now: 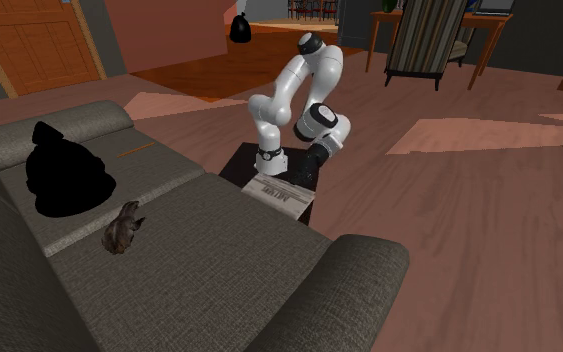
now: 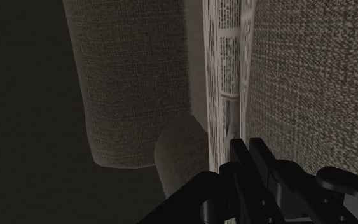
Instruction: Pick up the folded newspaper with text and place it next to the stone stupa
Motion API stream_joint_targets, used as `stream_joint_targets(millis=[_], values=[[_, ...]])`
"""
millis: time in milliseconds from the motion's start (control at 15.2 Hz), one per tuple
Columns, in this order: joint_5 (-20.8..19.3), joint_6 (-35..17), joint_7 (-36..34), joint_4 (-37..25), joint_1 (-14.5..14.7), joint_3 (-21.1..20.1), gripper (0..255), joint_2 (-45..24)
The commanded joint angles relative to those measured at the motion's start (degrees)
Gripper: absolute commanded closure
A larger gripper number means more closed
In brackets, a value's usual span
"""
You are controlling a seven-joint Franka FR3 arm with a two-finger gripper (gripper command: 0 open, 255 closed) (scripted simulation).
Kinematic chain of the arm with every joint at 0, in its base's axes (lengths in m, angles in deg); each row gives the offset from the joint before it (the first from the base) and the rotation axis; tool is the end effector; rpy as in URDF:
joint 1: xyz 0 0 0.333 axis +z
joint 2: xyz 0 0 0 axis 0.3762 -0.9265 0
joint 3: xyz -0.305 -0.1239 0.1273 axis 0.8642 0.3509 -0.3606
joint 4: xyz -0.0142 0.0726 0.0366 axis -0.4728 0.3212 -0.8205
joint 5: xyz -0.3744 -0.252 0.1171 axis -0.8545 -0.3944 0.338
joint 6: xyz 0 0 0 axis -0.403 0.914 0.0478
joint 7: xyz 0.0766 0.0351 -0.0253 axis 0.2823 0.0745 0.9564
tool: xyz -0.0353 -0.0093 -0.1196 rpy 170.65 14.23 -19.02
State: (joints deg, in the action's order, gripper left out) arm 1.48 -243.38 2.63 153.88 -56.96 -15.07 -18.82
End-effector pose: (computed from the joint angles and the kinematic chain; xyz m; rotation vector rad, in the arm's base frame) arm 0.3862 0.2865 0.3093 1.6138 1.0316 0.8205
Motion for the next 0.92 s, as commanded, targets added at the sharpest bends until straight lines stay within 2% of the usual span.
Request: stream_joint_targets(millis=[0,858], values=[[0.27,0.51,1.8,0.07,1.43,2.04,255,-0.51],[3.64,4.53,13.92,-1.23,10.19,14.0,255,-2.69]])
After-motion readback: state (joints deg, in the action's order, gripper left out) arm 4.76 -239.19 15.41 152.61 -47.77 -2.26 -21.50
